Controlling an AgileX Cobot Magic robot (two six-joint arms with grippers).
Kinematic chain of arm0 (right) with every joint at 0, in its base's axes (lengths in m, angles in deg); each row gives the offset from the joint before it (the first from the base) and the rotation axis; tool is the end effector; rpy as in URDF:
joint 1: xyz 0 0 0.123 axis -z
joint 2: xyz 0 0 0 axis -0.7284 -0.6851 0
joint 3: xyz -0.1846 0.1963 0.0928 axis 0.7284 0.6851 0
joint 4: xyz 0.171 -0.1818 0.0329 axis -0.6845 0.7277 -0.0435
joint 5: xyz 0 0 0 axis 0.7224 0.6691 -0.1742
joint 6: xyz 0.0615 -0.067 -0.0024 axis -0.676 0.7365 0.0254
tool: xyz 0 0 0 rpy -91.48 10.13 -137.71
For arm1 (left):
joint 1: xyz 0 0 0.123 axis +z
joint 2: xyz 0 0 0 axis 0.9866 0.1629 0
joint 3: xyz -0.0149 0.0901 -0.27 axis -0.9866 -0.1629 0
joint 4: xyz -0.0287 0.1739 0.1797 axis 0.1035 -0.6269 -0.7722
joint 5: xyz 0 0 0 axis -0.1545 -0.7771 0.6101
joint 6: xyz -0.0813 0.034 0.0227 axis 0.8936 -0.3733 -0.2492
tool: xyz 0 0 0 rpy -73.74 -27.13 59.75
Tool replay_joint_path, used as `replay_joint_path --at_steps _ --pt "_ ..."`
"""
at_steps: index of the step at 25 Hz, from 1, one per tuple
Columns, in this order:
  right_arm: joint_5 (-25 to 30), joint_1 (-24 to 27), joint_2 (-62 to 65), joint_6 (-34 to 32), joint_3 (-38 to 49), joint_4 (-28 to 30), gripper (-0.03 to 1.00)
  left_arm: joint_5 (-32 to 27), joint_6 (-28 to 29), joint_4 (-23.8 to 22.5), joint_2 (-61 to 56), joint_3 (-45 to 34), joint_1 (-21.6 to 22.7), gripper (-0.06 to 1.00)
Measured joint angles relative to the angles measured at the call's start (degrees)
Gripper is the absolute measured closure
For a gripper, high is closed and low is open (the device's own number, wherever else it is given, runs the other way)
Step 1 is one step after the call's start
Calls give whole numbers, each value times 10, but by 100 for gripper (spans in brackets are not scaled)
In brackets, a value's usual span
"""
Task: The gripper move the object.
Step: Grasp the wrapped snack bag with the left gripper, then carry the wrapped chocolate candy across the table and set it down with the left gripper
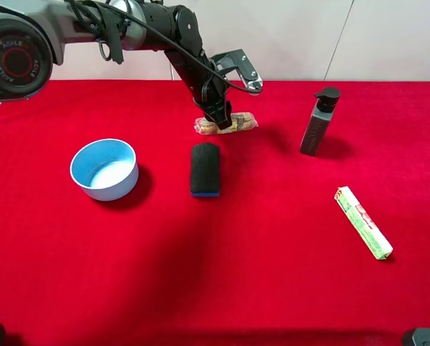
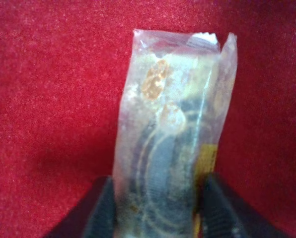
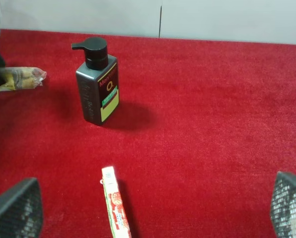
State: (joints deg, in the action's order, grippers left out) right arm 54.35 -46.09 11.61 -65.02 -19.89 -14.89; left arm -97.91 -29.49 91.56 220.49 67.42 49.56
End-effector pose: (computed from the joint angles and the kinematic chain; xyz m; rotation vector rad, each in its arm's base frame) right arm -0.0043 0.0066 0.2807 -0.0742 1.9921 0.0389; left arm 0.4415 -0.2864 0.1102 1.5489 2.1199 -0.2120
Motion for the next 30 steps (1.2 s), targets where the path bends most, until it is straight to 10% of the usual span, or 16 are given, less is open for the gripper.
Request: replay_joint_path --at_steps 5,30 --pt "0 0 0 0 0 0 27 4 -1 -2 0 0 0 84" --pt "0 0 0 0 0 0 27 -41 35 -20 -64 3 0 87"
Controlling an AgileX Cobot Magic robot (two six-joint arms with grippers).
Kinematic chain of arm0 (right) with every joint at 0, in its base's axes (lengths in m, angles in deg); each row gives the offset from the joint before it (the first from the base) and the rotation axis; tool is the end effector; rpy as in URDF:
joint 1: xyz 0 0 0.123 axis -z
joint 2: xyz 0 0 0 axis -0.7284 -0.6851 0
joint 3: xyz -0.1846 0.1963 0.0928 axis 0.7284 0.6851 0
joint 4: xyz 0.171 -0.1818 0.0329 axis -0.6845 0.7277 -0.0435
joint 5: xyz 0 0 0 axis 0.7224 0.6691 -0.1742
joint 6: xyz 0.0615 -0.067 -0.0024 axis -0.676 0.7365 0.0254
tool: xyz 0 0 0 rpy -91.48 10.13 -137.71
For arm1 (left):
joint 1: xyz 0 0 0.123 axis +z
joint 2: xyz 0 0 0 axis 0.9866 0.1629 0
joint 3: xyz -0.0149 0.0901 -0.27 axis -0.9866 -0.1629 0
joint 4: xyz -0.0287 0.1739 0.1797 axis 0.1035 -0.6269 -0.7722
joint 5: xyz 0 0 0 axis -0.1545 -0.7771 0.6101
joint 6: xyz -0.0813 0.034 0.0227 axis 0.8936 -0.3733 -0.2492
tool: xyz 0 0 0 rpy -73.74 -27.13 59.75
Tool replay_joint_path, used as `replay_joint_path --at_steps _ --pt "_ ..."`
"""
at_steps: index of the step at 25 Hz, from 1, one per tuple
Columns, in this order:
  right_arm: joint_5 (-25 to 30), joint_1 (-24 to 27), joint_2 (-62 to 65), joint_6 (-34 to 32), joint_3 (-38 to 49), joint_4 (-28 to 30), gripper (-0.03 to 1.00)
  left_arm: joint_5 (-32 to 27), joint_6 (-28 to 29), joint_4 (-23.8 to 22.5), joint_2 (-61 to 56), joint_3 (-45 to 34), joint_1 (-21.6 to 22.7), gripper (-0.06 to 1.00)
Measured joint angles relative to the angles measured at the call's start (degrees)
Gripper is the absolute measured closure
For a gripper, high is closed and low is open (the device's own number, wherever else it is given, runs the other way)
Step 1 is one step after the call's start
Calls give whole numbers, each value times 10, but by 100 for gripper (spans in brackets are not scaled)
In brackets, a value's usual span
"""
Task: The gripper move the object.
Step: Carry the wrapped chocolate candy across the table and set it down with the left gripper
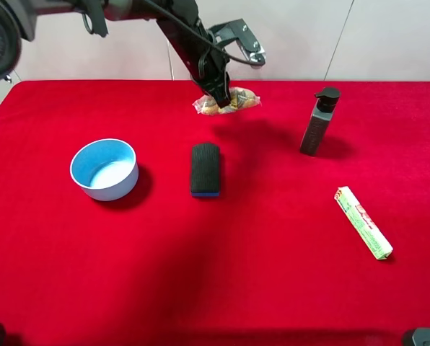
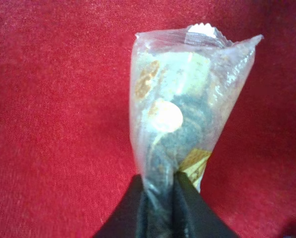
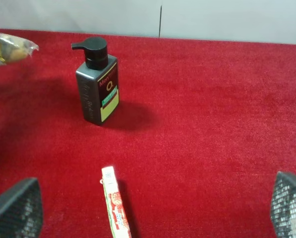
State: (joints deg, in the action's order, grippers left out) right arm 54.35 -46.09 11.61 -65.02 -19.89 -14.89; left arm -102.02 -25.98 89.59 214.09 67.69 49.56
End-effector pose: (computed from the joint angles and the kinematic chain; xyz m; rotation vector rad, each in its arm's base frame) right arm -0.0043 0.0066 0.2807 -0.0742 1.9921 0.0389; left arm 0.4358 -0.2824 0.1665 1.5074 2.1036 -0.2049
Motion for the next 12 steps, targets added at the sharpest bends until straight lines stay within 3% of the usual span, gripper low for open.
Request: replay_joint_path --at_steps 12 --pt "0 0 0 0 0 0 27 -148 159 -43 -56 0 -2 88"
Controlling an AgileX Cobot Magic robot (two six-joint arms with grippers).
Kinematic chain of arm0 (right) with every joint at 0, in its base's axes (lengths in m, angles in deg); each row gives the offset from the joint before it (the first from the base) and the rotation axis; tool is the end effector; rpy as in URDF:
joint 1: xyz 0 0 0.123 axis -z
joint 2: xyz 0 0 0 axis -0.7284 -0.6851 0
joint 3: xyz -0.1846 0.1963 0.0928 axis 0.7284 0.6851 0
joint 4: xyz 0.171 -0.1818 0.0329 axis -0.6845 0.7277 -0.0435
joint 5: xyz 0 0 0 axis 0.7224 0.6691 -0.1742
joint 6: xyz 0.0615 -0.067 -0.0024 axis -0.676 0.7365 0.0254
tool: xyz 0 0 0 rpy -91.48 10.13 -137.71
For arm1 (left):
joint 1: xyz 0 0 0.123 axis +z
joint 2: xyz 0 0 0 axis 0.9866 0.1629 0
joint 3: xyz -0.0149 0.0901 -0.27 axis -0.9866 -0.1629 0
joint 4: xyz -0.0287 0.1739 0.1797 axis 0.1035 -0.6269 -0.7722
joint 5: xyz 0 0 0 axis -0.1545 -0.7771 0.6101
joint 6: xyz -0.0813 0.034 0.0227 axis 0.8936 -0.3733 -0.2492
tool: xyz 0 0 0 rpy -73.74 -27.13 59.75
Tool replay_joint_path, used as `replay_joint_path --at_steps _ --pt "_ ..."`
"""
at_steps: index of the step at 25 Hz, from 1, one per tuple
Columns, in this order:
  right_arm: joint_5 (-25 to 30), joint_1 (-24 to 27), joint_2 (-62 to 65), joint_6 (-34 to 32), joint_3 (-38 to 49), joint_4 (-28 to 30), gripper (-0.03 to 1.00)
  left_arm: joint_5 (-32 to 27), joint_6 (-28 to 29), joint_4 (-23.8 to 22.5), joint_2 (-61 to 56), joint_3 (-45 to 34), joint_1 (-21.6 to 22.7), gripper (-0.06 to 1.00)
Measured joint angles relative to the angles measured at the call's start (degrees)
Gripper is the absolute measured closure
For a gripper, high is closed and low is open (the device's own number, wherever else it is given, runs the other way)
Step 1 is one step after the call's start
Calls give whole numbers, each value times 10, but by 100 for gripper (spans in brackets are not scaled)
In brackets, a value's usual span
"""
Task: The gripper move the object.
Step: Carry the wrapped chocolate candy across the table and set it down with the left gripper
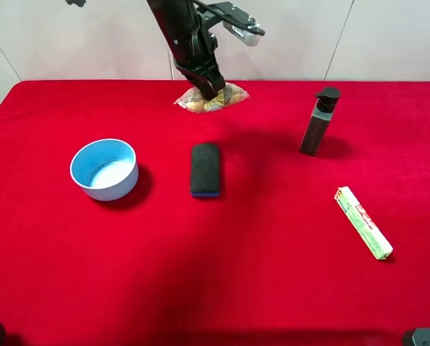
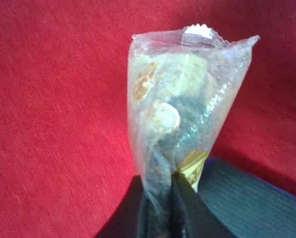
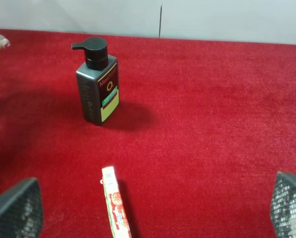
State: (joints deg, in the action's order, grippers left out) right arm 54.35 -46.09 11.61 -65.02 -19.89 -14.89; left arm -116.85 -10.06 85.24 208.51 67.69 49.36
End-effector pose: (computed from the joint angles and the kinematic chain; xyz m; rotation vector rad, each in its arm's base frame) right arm -0.0043 0.0066 0.2807 -0.0742 1.9921 0.0389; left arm 0.4121 -0.2682 0.2050 1.3831 2.4010 -0.2548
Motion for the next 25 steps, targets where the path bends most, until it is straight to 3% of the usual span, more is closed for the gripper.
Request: replay_joint_path --at_steps 11,25 --pt "0 0 0 0 0 0 27 -86 188 -106 -34 0 -80 89" --pt "0 0 0 0 0 0 27 -100 358 -125 -53 0 -205 89"
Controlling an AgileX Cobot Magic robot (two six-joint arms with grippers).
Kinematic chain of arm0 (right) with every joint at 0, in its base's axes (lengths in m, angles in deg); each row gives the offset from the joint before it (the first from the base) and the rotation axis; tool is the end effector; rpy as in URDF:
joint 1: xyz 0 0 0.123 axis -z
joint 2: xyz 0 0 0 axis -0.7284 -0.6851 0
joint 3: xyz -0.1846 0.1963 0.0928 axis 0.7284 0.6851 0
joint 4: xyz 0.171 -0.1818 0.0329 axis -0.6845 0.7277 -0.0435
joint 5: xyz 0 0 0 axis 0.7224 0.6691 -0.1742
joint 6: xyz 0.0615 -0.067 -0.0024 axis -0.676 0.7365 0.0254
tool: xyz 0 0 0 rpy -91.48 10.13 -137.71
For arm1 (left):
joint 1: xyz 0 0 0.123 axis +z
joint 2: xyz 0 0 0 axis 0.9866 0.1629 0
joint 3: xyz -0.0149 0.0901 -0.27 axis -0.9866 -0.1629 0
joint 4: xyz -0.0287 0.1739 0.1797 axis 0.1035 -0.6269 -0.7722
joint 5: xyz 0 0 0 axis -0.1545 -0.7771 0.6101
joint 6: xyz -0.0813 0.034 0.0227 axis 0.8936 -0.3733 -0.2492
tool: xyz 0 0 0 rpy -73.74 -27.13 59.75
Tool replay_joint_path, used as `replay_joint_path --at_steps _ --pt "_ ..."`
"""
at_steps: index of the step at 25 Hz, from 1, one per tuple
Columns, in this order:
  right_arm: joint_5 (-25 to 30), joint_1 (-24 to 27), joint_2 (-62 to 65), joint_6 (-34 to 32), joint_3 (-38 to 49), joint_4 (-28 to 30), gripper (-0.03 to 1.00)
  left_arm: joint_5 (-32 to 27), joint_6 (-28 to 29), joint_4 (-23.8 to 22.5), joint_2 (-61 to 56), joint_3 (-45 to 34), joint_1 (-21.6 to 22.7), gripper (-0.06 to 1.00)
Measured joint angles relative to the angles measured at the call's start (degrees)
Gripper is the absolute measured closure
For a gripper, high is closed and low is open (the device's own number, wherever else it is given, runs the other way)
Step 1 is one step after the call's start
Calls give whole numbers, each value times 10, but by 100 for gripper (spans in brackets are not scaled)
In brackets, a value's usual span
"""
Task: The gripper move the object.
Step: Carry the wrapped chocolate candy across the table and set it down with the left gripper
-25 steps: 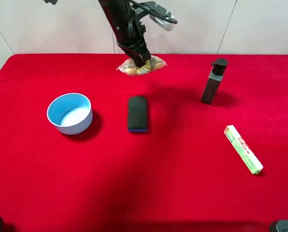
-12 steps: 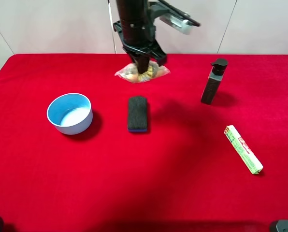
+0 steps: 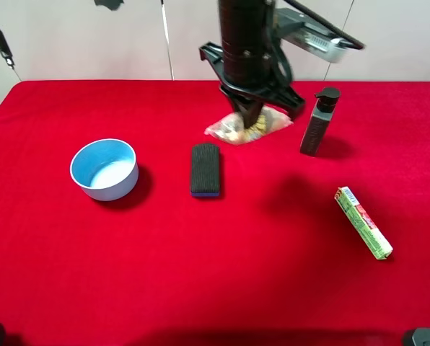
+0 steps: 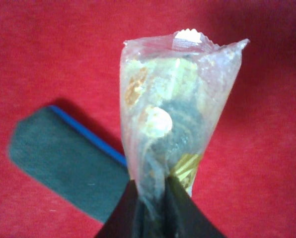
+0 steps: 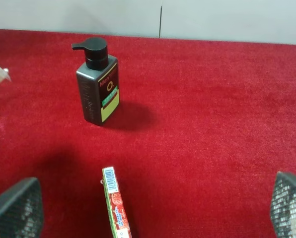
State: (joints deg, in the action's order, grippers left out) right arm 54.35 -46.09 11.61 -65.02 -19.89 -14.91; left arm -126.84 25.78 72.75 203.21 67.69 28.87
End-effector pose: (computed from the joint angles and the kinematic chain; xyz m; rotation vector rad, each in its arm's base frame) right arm -0.0043 0.0067 0.2807 -0.0742 1.9921 0.0393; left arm 0.2902 -0.3656 0.2429 1.1980 2.6231 -0.1611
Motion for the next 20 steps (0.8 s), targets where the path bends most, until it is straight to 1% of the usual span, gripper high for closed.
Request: replay_joint_path --at_steps 4,10,14,20 --pt "0 0 0 0 0 0 27 1 50 -8 0 0 -37 89" --pt "0 0 0 0 0 0 27 1 145 -50 0 0 -89 89" --pt "0 0 0 0 0 0 27 3 197 -57 0 0 -110 89" --pt "0 0 0 0 0 -2 27 13 238 -57 11 -7 -129 89"
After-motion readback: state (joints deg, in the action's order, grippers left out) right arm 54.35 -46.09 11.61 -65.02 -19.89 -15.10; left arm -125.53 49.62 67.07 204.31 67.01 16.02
